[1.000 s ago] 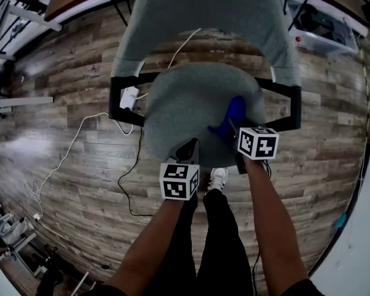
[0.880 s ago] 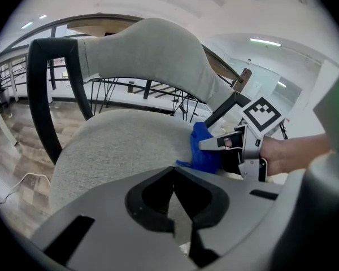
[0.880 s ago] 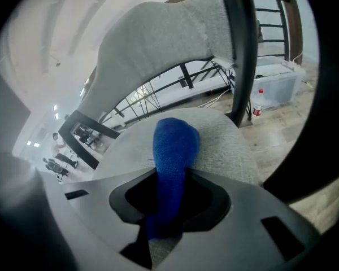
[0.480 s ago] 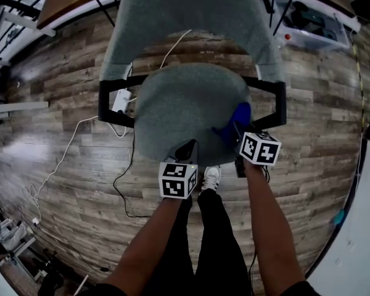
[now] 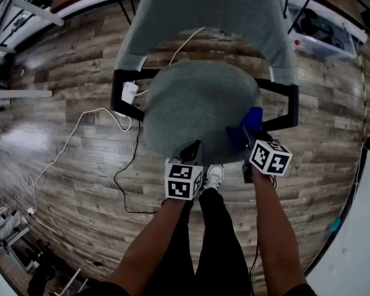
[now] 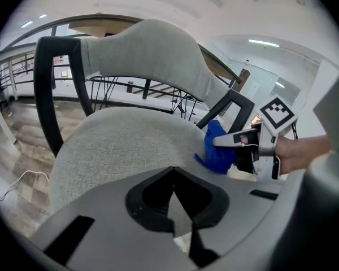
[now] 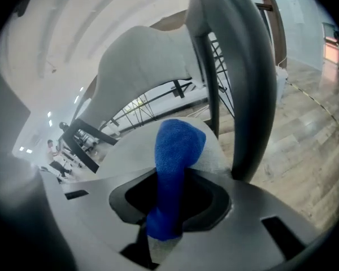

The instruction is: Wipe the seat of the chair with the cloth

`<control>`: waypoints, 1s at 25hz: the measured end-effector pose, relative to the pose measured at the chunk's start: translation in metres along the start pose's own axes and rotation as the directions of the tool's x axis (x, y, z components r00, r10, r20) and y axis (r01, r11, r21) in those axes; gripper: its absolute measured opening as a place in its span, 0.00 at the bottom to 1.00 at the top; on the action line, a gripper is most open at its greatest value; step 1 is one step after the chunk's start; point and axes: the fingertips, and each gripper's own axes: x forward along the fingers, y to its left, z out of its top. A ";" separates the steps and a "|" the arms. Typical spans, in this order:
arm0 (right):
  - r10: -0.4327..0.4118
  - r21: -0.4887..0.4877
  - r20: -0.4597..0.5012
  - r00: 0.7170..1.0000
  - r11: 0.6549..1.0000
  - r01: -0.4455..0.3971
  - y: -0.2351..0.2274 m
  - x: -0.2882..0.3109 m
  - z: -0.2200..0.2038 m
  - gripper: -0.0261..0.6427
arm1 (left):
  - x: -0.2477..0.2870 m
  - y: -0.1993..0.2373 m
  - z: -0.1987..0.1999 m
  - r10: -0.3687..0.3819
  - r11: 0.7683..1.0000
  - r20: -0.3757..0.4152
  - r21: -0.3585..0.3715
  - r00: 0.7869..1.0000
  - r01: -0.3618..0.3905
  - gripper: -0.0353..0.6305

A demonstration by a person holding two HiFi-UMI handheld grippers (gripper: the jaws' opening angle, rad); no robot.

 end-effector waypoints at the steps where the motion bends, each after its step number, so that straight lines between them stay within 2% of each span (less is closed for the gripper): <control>1: 0.020 -0.010 0.001 1.000 1.000 -0.020 0.010 -0.001 -0.003 0.20 | -0.003 0.005 -0.001 0.004 1.000 0.004 -0.011 1.000 -0.004 0.06; 9: 0.181 -0.039 -0.043 0.983 0.982 -0.183 0.107 0.008 -0.037 0.20 | -0.037 0.053 -0.009 0.074 0.995 0.032 -0.070 0.997 -0.071 0.06; 15: 0.314 -0.077 -0.127 0.941 0.943 -0.325 0.202 0.039 -0.063 0.20 | -0.072 0.103 -0.022 0.170 0.980 0.046 -0.116 0.984 -0.164 0.06; 19: 0.358 -0.102 -0.205 0.911 0.918 -0.383 0.255 0.061 -0.090 0.20 | -0.095 0.137 -0.043 0.242 0.957 0.019 -0.171 0.970 -0.236 0.06; 25: 0.378 -0.126 -0.274 0.884 0.897 -0.423 0.295 0.089 -0.118 0.20 | -0.122 0.178 -0.060 0.298 0.928 0.030 -0.246 0.954 -0.282 0.06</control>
